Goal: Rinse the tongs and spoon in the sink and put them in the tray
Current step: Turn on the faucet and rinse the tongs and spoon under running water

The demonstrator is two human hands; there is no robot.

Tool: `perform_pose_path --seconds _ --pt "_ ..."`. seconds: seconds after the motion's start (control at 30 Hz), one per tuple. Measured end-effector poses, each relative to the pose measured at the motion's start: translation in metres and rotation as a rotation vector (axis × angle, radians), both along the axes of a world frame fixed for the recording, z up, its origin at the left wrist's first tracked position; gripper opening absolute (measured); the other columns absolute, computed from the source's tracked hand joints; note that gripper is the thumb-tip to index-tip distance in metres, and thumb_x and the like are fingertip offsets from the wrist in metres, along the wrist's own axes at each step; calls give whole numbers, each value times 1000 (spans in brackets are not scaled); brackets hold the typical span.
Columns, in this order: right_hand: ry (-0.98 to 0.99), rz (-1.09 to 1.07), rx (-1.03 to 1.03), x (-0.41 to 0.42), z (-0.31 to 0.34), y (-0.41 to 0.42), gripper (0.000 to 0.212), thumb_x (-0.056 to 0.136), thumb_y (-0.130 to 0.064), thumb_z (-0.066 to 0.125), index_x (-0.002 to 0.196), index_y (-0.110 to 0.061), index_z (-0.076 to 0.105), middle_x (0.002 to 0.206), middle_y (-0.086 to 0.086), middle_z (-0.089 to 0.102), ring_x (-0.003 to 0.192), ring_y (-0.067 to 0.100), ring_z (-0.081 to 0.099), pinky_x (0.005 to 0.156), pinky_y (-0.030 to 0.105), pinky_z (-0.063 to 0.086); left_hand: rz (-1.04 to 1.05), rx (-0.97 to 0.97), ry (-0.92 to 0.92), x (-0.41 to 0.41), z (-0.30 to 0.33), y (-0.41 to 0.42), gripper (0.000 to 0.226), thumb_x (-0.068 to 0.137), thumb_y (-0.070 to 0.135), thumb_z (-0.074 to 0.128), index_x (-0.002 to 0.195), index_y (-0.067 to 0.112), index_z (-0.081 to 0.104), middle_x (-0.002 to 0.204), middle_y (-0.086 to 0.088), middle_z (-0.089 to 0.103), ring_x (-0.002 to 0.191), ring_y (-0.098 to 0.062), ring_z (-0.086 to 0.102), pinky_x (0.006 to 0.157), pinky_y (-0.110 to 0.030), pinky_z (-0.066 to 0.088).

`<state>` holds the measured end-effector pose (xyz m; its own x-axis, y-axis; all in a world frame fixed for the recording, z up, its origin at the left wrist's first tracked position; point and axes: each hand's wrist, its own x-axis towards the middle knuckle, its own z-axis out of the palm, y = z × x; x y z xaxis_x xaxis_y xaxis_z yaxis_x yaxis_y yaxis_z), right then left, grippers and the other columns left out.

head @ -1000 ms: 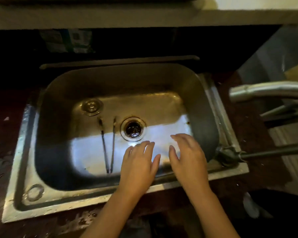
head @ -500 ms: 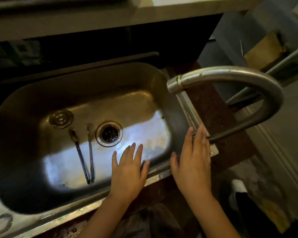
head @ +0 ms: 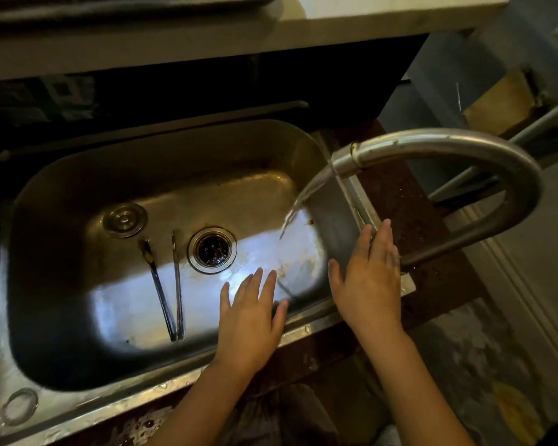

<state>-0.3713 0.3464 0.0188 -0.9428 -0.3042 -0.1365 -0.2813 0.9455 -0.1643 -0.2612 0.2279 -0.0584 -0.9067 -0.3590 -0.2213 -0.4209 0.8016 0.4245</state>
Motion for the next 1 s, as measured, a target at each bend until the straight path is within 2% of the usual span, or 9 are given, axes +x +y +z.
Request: perform_pose_path --seconds 0.13,0.23,0.3,0.37,0.47,0.7,0.83,0.9,1.0 --pt "2 -7 -74 5 5 -2 74 91 -35 48 146 -2 11 156 23 -4 145 32 -1 117 40 5 4 36 -5 0 0 -1 55 92 50 23 143 29 21 154 1 29 142 -15 22 116 -45 7" --pt "99 56 -136 20 6 -14 61 85 -28 58 139 -7 36 152 23 22 141 36 21 113 46 18 7 70 25 1 3 -6 53 92 48 27 139 26 29 146 0 41 135 -16 36 113 -41 23" --pt "82 152 -146 28 2 -31 42 84 -27 60 122 -11 55 132 17 52 124 33 47 104 45 35 56 70 92 2 8 -17 43 91 45 35 127 23 46 126 -1 59 114 -18 54 99 -35 38" --pt "16 270 -141 31 -4 -54 26 85 -28 57 106 -14 63 109 9 65 101 26 59 91 39 43 122 50 166 7 12 -35 28 88 38 43 108 21 55 104 -1 66 92 -18 60 78 -30 43" --pt "-95 418 -159 34 -16 -93 24 87 -27 52 105 -14 62 106 8 63 96 26 58 85 36 42 209 -18 194 20 14 -69 16 86 30 49 97 20 57 94 -2 64 82 -18 59 68 -26 39" --pt "-180 639 -150 42 -69 -182 31 89 -24 50 118 -12 54 119 12 55 103 28 56 84 36 46 257 -163 25 49 -16 -144 29 85 22 53 111 11 57 108 -13 62 94 -30 59 77 -40 49" --pt "-262 672 -31 51 -110 -212 35 91 -19 47 125 -11 48 127 15 50 107 31 54 84 37 47 197 -170 -258 54 -50 -159 41 92 27 41 131 17 40 131 -11 49 116 -28 50 91 -40 43" --pt "-309 692 22 56 -130 -219 35 92 -17 46 126 -12 46 127 16 49 105 33 54 82 38 47 190 -116 -428 53 -63 -162 42 91 26 46 132 19 37 132 -11 46 117 -29 49 93 -41 42" --pt "-339 732 75 60 -154 -222 36 94 -17 43 129 -11 45 131 17 47 109 34 53 84 38 47 172 -38 -531 51 -75 -161 39 89 24 50 126 14 42 128 -14 46 113 -30 51 90 -41 44"
